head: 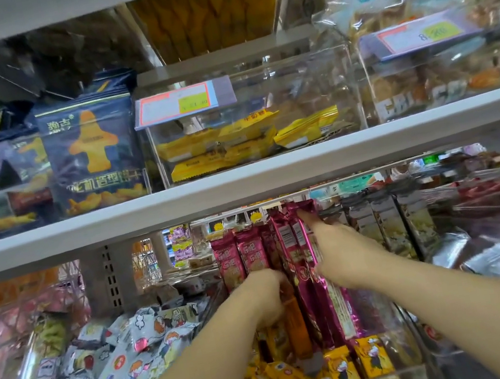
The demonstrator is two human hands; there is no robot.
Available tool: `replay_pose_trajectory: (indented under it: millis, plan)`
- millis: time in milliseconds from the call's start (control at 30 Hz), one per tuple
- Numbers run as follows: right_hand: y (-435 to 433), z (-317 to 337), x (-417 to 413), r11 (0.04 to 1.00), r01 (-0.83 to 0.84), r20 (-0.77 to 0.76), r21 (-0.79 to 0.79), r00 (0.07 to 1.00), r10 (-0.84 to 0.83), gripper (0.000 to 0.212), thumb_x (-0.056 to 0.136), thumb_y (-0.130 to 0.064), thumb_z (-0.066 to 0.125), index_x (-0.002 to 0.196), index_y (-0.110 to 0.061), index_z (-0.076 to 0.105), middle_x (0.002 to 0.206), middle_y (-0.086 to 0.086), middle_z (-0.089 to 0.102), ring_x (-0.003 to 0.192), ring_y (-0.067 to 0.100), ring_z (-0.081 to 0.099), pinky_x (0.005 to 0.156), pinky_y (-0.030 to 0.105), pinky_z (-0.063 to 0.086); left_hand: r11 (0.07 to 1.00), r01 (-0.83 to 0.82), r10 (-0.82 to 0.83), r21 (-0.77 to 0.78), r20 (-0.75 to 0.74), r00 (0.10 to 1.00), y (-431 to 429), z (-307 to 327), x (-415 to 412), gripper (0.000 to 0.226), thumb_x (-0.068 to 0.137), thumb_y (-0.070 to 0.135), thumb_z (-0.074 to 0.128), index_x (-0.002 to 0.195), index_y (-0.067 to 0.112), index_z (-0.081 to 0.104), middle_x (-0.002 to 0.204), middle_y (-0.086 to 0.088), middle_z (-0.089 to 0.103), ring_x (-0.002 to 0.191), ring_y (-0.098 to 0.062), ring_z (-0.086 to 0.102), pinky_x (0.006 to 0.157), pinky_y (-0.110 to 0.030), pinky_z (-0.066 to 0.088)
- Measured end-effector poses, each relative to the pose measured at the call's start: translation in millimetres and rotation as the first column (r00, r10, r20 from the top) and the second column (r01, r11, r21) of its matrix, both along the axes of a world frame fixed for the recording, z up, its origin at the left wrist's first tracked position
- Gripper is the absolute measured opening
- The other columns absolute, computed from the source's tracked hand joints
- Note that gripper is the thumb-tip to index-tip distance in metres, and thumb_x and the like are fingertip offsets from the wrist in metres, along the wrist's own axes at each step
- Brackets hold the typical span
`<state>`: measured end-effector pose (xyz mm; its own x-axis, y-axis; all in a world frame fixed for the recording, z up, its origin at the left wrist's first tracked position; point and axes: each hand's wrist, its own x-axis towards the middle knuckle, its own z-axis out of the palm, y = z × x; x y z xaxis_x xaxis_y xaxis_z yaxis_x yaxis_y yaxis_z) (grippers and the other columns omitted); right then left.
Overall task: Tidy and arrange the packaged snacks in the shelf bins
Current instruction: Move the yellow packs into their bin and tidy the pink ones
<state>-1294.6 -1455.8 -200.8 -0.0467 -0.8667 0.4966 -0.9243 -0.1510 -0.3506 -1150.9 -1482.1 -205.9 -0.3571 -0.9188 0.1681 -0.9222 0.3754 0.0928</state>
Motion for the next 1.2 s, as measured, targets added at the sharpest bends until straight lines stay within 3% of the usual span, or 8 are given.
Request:
replay_pose_trajectory:
  millis: [233, 333, 433, 733, 900, 1033, 1100, 1200]
  plan:
    - [15.3, 3.6, 1.7, 1.0, 0.009, -0.015, -0.01, 1.0, -0.009, 0.091, 0.088, -0.017, 0.063, 0.15, -0.037, 0.0, 0.137, 0.013, 0.043, 0.116, 0.031, 0.052, 0.091, 0.045, 0.05, 0.951, 0.076, -0.152, -0.298, -0.242, 0.958, 60.2, 39.0, 31.3, 0.038, 0.087, 0.023, 0.068, 0.122, 0.031, 0.056, 0.124, 0.005, 0.057, 0.1, -0.015, 0.06, 0.084, -0.027, 0.049]
    - [34.0, 1.9, 4.6, 0.999, -0.007, 0.003, -0.036, 1.0, 0.007, 0.084, 0.087, -0.022, 0.065, 0.15, -0.031, 0.01, 0.141, 0.012, 0.037, 0.129, 0.031, 0.04, 0.1, 0.046, 0.043, 0.906, 0.079, -0.228, -0.416, -0.322, 0.919, 93.4, 37.6, 53.3, 0.035, 0.087, 0.024, 0.067, 0.118, 0.037, 0.056, 0.105, 0.018, 0.058, 0.083, 0.0, 0.055, 0.067, -0.008, 0.039]
    - [61.3, -2.5, 10.3, 0.992, -0.087, 0.023, -0.096, 0.996, 0.09, 0.076, 0.088, -0.025, 0.065, 0.148, -0.032, 0.019, 0.143, 0.006, 0.038, 0.131, 0.026, 0.038, 0.105, 0.044, 0.039, 0.864, 0.072, -0.306, -0.499, -0.406, 0.861, 132.9, 25.8, 76.5, 0.035, 0.086, 0.025, 0.068, 0.11, 0.044, 0.054, 0.092, 0.029, 0.052, 0.078, 0.011, 0.051, 0.067, -0.003, 0.038]
    - [159.7, -58.2, 64.3, 0.81, -0.484, 0.222, -0.329, 0.795, 0.565, 0.031, 0.083, -0.005, 0.067, 0.095, -0.033, 0.062, 0.089, -0.013, 0.067, 0.075, 0.004, 0.06, 0.066, 0.01, 0.044, 0.865, -0.042, -0.322, -0.5, -0.618, 0.717, 231.1, -49.9, 137.2, 0.037, 0.082, 0.018, 0.071, 0.105, 0.043, 0.055, 0.095, 0.024, 0.059, 0.083, 0.012, 0.055, 0.071, -0.001, 0.038]
    - [186.3, -120.0, 103.2, 0.763, -0.622, 0.235, -0.176, 0.726, 0.646, 0.033, 0.084, -0.008, 0.066, 0.089, -0.04, 0.059, 0.09, -0.015, 0.067, 0.077, 0.004, 0.059, 0.067, 0.017, 0.048, 0.932, -0.127, -0.164, -0.341, -0.707, 0.688, 242.0, -118.2, 176.2, 0.038, 0.084, 0.023, 0.07, 0.106, 0.049, 0.055, 0.095, 0.019, 0.064, 0.081, 0.004, 0.06, 0.069, -0.006, 0.043]
    - [173.4, -174.7, 115.0, 0.792, -0.609, 0.132, 0.033, 0.789, 0.601, 0.022, 0.086, -0.015, 0.066, 0.102, -0.03, 0.065, 0.094, -0.014, 0.064, 0.082, 0.003, 0.058, 0.076, 0.015, 0.044, 0.942, -0.207, -0.053, -0.266, -0.724, 0.688, 224.1, -176.0, 195.2, 0.042, 0.084, 0.018, 0.071, 0.102, 0.051, 0.053, 0.098, 0.021, 0.061, 0.084, 0.008, 0.057, 0.072, -0.007, 0.041]
    - [158.9, -198.3, 113.9, 0.815, -0.554, 0.041, 0.168, 0.83, 0.556, 0.026, 0.089, -0.026, 0.062, 0.116, -0.028, 0.063, 0.112, -0.014, 0.062, 0.104, 0.005, 0.056, 0.092, 0.021, 0.042, 0.938, -0.221, -0.028, -0.268, -0.693, 0.721, 206.5, -201.9, 196.1, 0.041, 0.084, 0.015, 0.071, 0.106, 0.045, 0.053, 0.105, 0.024, 0.056, 0.096, 0.016, 0.049, 0.081, -0.003, 0.036]
    - [142.7, -217.5, 111.3, 0.825, -0.48, -0.018, 0.299, 0.861, 0.508, 0.034, 0.09, -0.031, 0.06, 0.124, -0.03, 0.059, 0.127, -0.008, 0.058, 0.116, 0.012, 0.054, 0.1, 0.032, 0.041, 0.931, -0.28, 0.038, -0.233, -0.704, 0.709, 175.9, -228.7, 186.3, 0.034, 0.086, 0.014, 0.069, 0.116, 0.026, 0.058, 0.111, 0.011, 0.054, 0.099, 0.001, 0.049, 0.082, -0.009, 0.033]
